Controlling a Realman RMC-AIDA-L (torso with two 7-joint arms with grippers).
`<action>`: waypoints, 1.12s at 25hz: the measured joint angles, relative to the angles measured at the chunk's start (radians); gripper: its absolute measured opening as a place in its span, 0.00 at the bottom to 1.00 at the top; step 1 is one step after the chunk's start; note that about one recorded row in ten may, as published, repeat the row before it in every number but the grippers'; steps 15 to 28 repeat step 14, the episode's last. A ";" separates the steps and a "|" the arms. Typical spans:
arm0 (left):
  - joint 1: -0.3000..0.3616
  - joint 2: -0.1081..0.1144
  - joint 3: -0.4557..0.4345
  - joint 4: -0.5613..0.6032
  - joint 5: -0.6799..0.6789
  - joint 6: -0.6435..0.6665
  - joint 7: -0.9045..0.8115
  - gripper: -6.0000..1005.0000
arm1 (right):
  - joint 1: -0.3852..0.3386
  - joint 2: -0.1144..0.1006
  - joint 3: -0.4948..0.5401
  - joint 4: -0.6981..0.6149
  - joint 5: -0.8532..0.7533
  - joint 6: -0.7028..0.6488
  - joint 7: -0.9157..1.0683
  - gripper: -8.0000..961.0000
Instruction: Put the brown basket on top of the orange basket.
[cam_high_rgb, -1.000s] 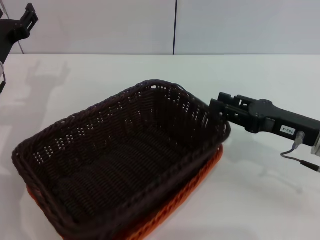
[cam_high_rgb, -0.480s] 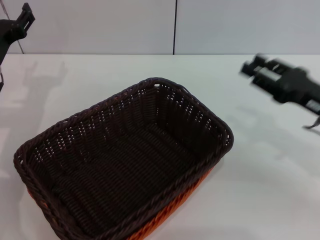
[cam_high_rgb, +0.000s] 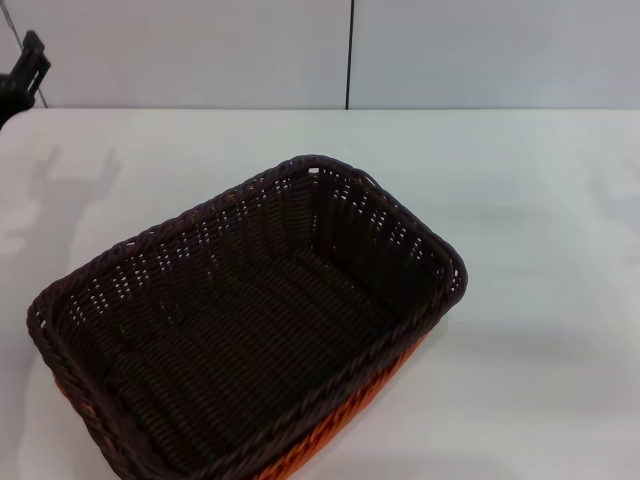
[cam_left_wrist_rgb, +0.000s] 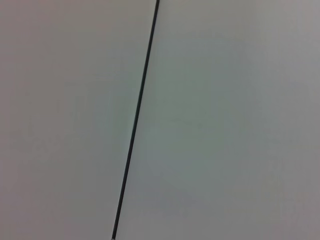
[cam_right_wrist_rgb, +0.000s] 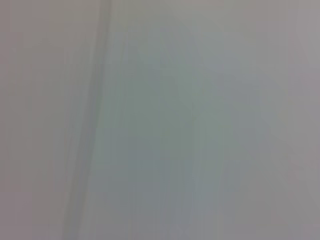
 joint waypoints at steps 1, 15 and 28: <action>0.005 -0.001 0.001 -0.004 0.000 0.012 0.000 0.83 | 0.013 0.000 0.000 0.027 0.063 0.001 -0.049 0.52; 0.090 -0.002 0.007 -0.064 0.007 0.313 0.002 0.83 | 0.102 -0.007 0.033 0.087 0.340 0.123 -0.156 0.52; 0.090 -0.002 0.007 -0.064 0.007 0.313 0.002 0.83 | 0.102 -0.007 0.033 0.087 0.340 0.123 -0.156 0.52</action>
